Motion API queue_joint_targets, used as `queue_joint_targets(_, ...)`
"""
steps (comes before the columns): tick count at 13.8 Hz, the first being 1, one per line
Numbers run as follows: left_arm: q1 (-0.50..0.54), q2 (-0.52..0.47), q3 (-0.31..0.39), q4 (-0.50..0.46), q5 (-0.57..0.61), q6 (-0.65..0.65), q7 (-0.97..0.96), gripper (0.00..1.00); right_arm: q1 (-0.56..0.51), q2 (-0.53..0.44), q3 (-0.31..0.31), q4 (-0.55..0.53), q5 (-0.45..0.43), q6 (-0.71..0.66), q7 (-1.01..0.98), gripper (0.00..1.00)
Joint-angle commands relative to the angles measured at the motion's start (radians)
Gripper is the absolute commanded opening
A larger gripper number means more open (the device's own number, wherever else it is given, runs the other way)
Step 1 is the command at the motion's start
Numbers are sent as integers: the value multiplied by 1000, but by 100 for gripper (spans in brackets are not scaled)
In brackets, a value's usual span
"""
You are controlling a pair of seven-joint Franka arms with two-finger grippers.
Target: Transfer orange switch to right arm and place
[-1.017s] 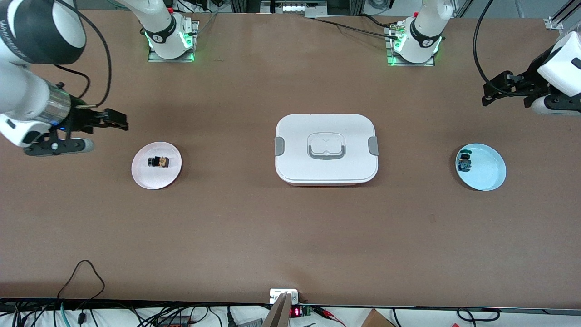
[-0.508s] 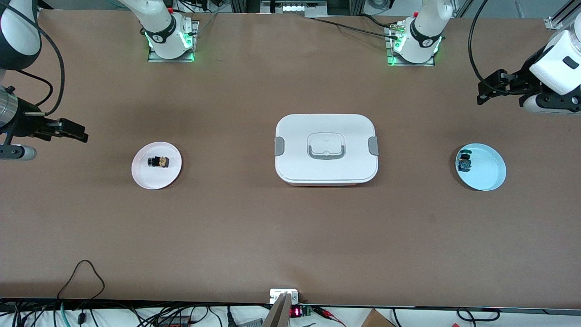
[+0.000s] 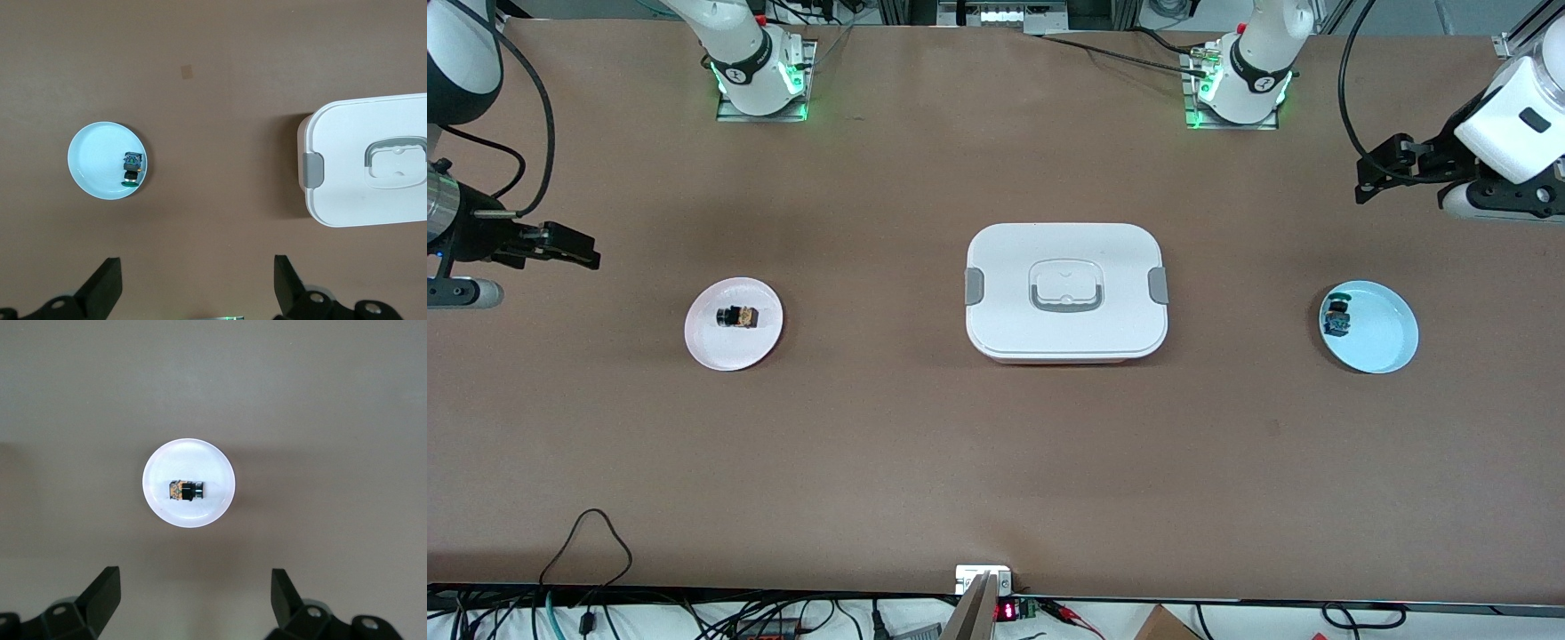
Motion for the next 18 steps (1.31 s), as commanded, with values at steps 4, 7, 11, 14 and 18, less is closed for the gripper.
queue_joint_targets(4,13,3,8,21,-1,-25,3,100,-2,-94,4,-169,-19,146,7,100)
queue_joint_targets(7,13,3,11,18,-3,-37,3,100,-4,-89,4,-158,-10,149,6,100)
queue_joint_targets(11,13,3,12,20,0,-36,3,100,-2,-94,-1,-138,-2,144,4,100)
queue_joint_targets(14,13,3,9,20,-1,-37,3,100,-4,-94,1,-101,-1,112,-1,100)
queue_joint_targets(18,13,3,8,20,-1,-37,3,100,-2,-96,4,-78,1,105,1,100)
